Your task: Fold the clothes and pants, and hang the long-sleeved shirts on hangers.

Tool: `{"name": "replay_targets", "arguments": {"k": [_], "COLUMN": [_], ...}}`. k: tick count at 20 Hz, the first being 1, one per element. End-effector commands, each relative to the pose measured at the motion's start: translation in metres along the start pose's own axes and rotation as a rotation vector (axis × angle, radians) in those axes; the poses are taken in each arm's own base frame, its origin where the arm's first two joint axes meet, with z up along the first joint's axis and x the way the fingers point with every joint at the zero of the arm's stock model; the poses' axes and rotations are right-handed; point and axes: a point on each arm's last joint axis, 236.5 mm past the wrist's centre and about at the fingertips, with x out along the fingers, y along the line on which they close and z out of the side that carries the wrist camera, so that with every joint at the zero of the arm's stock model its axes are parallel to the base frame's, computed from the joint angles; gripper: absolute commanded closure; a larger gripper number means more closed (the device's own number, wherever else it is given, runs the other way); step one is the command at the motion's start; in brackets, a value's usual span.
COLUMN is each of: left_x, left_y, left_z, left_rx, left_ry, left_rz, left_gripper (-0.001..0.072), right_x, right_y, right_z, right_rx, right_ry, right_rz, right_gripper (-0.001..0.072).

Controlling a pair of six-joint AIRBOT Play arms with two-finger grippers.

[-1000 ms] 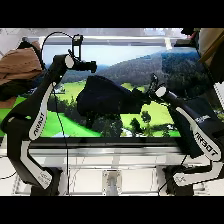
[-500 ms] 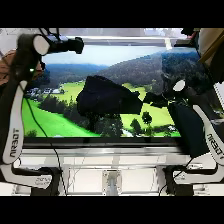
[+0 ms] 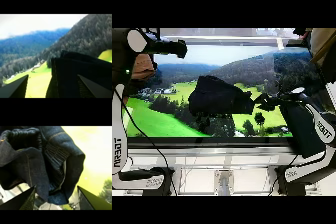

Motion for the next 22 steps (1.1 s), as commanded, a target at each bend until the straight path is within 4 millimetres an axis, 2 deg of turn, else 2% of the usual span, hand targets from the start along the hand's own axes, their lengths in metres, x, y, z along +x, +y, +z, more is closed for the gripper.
{"name": "replay_targets", "arguments": {"k": [1, 6, 10, 12, 14, 15, 17, 19, 20, 22], "left_x": [-0.002, -0.002, -0.002, -0.002, -0.002, -0.002, -0.002, -0.002, -0.002, -0.002], "left_y": [0.002, 0.002, 0.002, 0.002, 0.002, 0.002, 0.002, 0.002, 0.002, 0.002], "left_z": [-0.013, -0.013, -0.013, -0.013, -0.013, -0.013, -0.013, -0.013, -0.013, -0.012], "left_rx": [0.0, -0.005, -0.005, -0.005, -0.005, -0.005, -0.005, -0.004, -0.004, -0.005], "left_ry": [0.054, 0.054, 0.054, 0.054, 0.054, 0.054, 0.054, 0.054, 0.054, 0.053], "left_rz": [0.009, 0.01, 0.009, 0.01, 0.01, 0.01, 0.01, 0.01, 0.01, 0.01], "left_gripper": [0.0007, 0.0007, 0.0007, 0.0007, 0.0007, 0.0007, 0.0007, 0.0007, 0.0007, 0.0008], "right_x": [0.005, 0.034, 0.053, 0.06, 0.063, 0.063, 0.062, 0.057, 0.048, 0.013], "right_y": [-0.005, -0.006, 0.022, 0.027, 0.031, 0.036, 0.04, 0.044, 0.048, 0.056], "right_z": [-0.004, -0.006, -0.003, -0.001, 0.005, 0.01, 0.02, 0.023, 0.028, 0.05], "right_rx": [0.013, 0.017, -0.001, -0.008, 0.003, 0.018, 0.042, 0.036, 0.027, 0.0], "right_ry": [0.028, 0.04, 0.019, 0.004, -0.027, -0.048, -0.089, -0.089, -0.094, -0.165], "right_rz": [0.041, 0.018, 0.07, 0.07, 0.078, 0.095, 0.114, 0.127, 0.142, 0.161], "right_gripper": [0.015, 0.0151, 0.0154, 0.0158, 0.0375, 0.0447, 0.0656, 0.0659, 0.066, 0.066]}}
